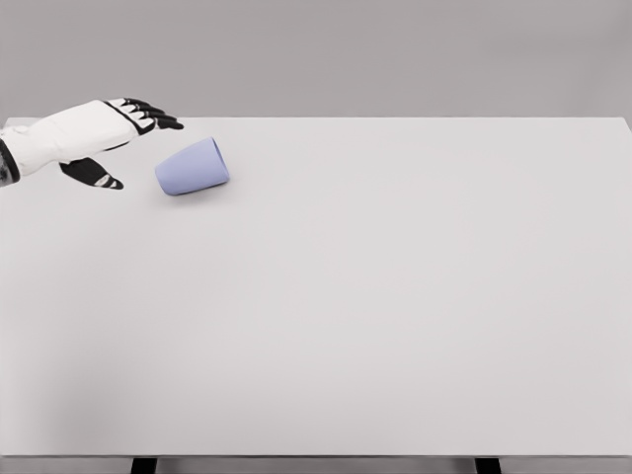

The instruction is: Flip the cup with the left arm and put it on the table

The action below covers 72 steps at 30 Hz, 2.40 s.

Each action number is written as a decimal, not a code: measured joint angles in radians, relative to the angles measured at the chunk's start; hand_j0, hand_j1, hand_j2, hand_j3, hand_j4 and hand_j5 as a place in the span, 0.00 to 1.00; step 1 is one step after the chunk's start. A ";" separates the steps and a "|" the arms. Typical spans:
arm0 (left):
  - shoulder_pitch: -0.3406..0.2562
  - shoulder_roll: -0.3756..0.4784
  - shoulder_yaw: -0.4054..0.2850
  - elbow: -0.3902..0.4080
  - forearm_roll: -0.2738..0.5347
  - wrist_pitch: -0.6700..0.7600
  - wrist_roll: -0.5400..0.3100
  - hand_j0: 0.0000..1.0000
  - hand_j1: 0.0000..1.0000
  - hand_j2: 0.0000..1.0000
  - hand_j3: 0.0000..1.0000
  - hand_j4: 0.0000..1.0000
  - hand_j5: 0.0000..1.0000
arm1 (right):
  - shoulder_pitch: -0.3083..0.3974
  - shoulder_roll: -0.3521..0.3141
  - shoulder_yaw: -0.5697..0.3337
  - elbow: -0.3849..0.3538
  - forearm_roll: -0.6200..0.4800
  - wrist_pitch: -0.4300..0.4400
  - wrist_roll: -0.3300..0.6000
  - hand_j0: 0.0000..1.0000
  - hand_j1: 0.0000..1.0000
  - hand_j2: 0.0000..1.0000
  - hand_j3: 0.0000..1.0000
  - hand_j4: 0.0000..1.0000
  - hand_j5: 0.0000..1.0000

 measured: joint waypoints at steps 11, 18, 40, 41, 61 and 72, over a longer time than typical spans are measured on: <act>-0.012 -0.114 -0.006 0.000 0.006 0.000 0.003 1.00 1.00 1.00 1.00 1.00 1.00 | 0.000 0.000 0.000 0.000 0.000 0.000 0.000 1.00 1.00 1.00 1.00 1.00 1.00; 0.002 -0.131 -0.054 -0.043 0.123 0.033 0.008 1.00 1.00 1.00 1.00 1.00 1.00 | 0.000 0.000 0.000 0.000 0.000 0.000 0.000 1.00 1.00 1.00 1.00 1.00 1.00; -0.041 -0.136 -0.217 -0.180 0.319 0.779 0.277 1.00 1.00 1.00 1.00 1.00 1.00 | 0.000 0.000 0.000 0.000 0.000 0.000 0.000 1.00 1.00 1.00 1.00 1.00 1.00; -0.041 -0.136 -0.230 -0.172 0.343 0.781 0.278 1.00 1.00 1.00 1.00 1.00 1.00 | 0.000 0.000 0.000 0.000 0.000 0.000 0.000 1.00 1.00 1.00 1.00 1.00 1.00; -0.077 -0.185 -0.320 -0.062 0.426 0.963 0.285 1.00 1.00 1.00 1.00 1.00 1.00 | 0.000 0.000 0.000 0.000 0.000 0.000 0.000 1.00 1.00 1.00 1.00 1.00 1.00; -0.077 -0.217 -0.337 -0.033 0.419 1.011 0.340 1.00 1.00 1.00 1.00 1.00 1.00 | 0.000 0.000 0.000 0.000 0.000 0.000 0.000 1.00 1.00 1.00 1.00 1.00 1.00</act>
